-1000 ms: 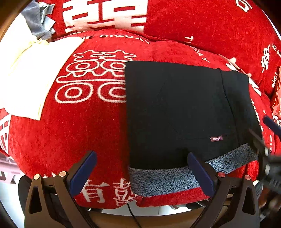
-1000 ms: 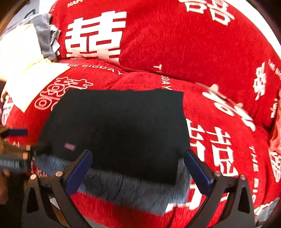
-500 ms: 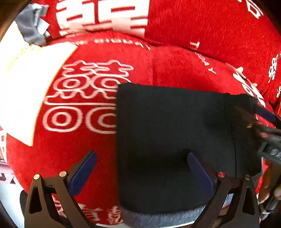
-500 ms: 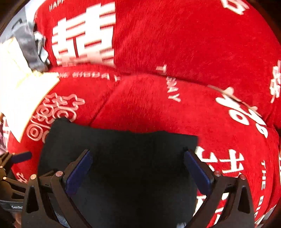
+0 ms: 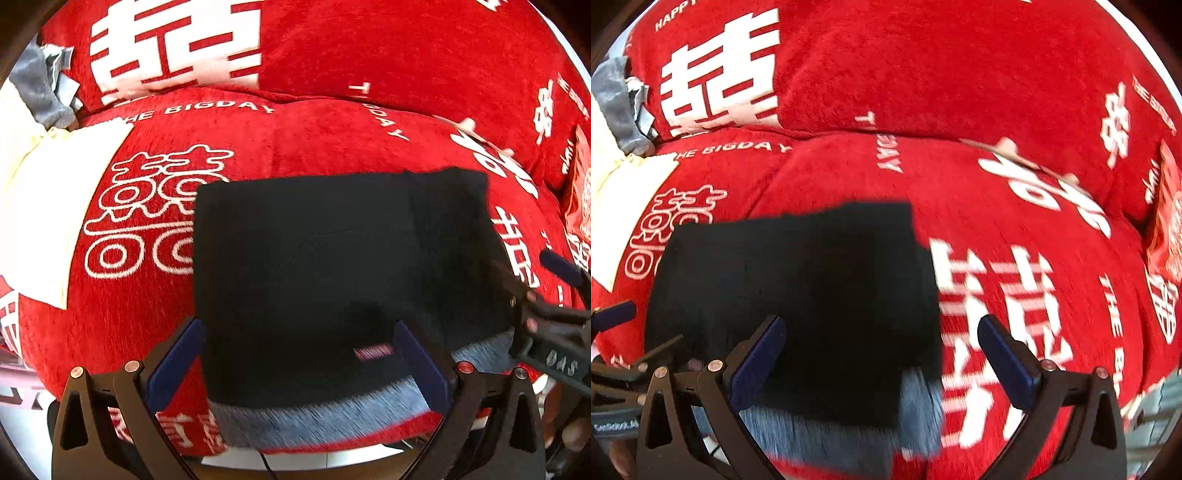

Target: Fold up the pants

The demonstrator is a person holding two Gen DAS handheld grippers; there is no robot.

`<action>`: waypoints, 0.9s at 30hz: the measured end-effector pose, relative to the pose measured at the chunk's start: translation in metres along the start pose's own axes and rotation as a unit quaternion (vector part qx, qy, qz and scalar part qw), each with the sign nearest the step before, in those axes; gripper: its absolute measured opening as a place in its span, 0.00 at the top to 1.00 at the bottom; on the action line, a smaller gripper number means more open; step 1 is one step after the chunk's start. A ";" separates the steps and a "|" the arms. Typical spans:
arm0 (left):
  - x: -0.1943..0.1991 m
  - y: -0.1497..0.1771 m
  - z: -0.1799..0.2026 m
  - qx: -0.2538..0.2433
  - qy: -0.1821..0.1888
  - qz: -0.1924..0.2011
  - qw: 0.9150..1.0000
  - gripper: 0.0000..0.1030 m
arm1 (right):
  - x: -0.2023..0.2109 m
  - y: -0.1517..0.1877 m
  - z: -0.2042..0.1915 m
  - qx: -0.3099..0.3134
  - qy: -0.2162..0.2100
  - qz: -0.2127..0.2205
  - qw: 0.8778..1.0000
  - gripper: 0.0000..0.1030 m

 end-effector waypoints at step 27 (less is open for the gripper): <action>0.016 0.045 0.006 -0.020 -0.075 0.015 0.997 0.00 | 0.021 0.067 -0.002 0.010 0.039 -0.017 0.999 0.00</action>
Point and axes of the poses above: each gripper's, at about its wrist camera, not at the fingertips, and x roughly against the way its jaws point, z to its right, y to its underside, the point moved 3 cm from there along -x, roughly the way its jaws point, and after that the axes turned 9 degrees about -y, right-handed, at the moved point
